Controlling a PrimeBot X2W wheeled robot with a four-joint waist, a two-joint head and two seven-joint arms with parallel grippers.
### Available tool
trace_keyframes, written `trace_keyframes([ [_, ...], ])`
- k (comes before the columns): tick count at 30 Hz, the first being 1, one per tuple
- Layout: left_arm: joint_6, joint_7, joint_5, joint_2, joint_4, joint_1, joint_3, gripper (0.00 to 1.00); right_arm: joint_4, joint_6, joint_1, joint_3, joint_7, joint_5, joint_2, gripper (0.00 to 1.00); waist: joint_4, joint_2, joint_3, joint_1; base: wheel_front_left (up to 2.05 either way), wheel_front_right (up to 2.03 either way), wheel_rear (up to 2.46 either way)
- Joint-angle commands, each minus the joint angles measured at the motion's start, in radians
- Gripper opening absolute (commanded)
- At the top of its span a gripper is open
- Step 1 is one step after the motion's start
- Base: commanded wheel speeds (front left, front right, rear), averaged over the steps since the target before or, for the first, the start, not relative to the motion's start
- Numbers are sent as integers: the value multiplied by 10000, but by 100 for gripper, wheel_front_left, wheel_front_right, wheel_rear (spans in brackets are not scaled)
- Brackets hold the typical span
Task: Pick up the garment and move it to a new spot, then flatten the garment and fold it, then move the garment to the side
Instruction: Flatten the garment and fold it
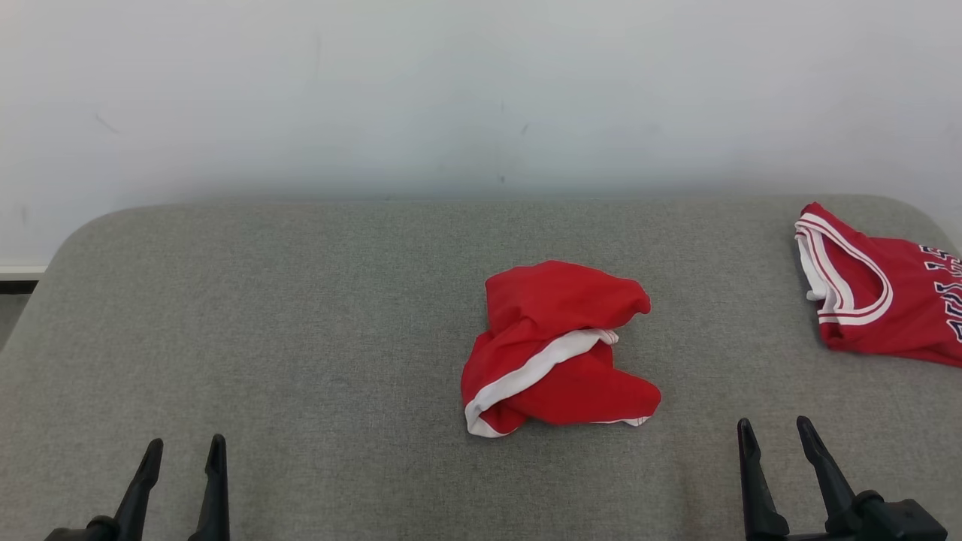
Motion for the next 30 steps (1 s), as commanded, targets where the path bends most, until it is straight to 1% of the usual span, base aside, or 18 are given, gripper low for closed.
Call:
trace_keyframes([
  [1, -12, -5, 70, -48, -26, 146, 63, 100, -88, -29, 129, 2, 51, -54, 20, 100, -17, 0, -4, 0, 0, 0, 0],
  [10, -59, -5, 234, -150, 14, 174, 182, 100, -261, -29, 269, 8, 271, -95, 36, 100, -62, 0, -13, 0, 0, 0, 0],
  [25, -199, -5, 388, -347, 201, 52, 302, 100, -132, -29, 256, -41, 249, -38, 52, 100, -103, 0, 12, 0, 0, 0, 0],
  [30, -244, -5, 445, -409, 245, 4, 313, 100, 106, -29, 54, 44, 190, 14, 27, 100, -63, 0, 55, 0, 0, 0, 0],
])
